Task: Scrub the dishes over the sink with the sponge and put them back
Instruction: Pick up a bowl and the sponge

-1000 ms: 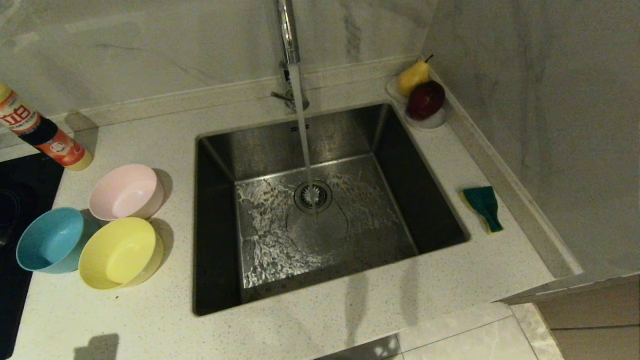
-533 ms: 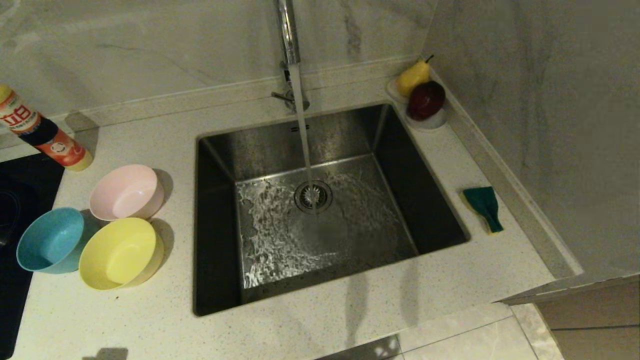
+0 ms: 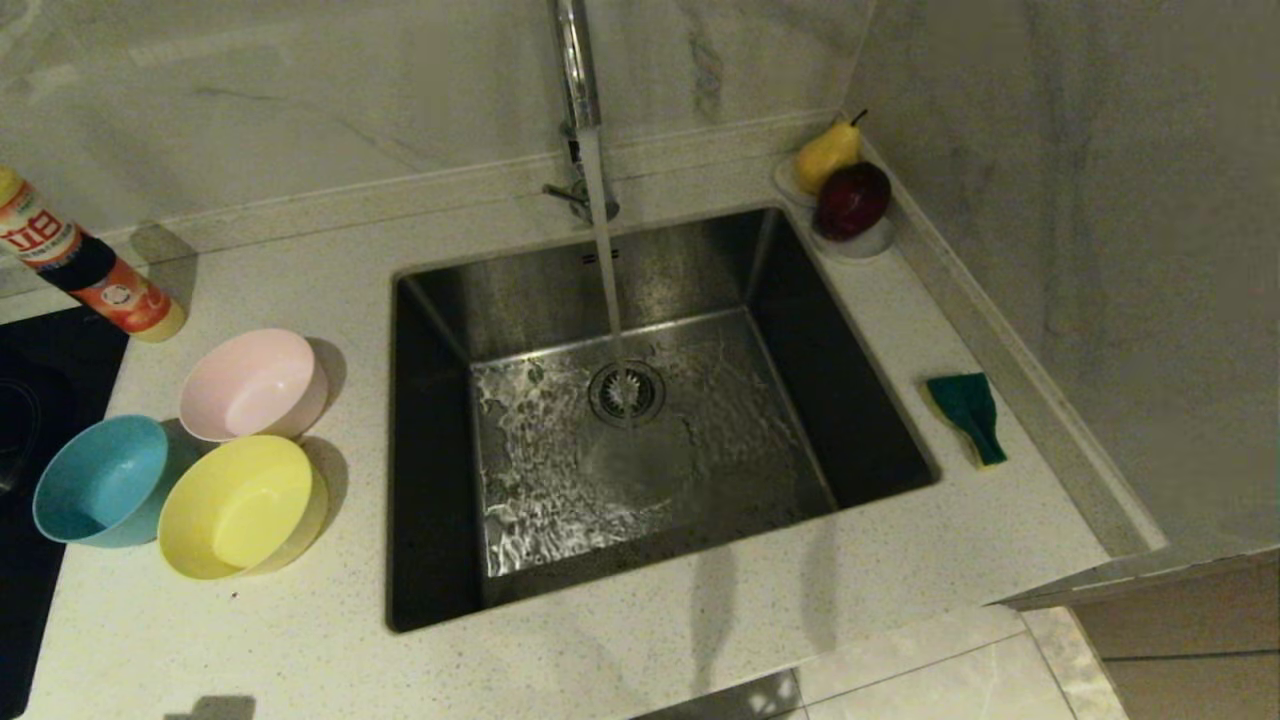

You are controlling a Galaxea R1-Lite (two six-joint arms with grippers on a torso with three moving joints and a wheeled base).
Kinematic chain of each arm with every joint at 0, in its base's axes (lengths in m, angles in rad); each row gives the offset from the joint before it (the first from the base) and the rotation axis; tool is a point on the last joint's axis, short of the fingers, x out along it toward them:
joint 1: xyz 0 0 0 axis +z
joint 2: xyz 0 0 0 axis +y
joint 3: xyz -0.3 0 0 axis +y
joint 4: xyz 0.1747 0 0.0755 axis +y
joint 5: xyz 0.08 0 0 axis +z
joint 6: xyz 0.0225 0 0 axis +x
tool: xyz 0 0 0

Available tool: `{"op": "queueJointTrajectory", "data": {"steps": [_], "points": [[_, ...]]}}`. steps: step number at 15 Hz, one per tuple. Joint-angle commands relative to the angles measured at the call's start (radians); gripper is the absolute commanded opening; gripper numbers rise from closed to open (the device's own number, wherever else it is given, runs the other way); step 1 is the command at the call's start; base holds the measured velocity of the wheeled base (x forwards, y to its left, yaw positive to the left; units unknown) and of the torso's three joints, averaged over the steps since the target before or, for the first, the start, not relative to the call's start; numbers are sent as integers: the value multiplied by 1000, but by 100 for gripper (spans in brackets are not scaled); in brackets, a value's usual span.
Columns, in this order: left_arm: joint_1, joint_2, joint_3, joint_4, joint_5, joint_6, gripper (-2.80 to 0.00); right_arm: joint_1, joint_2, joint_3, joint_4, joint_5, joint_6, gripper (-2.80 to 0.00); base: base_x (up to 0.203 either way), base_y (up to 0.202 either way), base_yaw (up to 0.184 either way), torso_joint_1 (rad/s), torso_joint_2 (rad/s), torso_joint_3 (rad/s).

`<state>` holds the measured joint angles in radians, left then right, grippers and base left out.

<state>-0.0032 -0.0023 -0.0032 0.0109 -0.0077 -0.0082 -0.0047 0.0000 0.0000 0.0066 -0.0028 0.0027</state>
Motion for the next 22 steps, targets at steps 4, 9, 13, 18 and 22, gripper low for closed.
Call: {"op": "queueJointTrajectory", "data": {"steps": [4,9,13,18,22], "points": [[0,4,0,0,4,-4,-280,-1,3,-121,5,-29,-72,-280,0,0,0,0,0,0],[0,4,0,0,5,-6,-280,-1,163,-479,212,64,-89,-280,0,0,0,0,0,0],[0,4,0,0,5,-6,-280,-3,447,-692,327,179,-95,-280,0,0,0,0,0,0],[0,4,0,0,5,-6,-280,12,810,-824,353,207,-149,-280,0,0,0,0,0,0],[0,4,0,0,5,-6,-280,89,994,-834,343,187,-152,-280,0,0,0,0,0,0]]}}
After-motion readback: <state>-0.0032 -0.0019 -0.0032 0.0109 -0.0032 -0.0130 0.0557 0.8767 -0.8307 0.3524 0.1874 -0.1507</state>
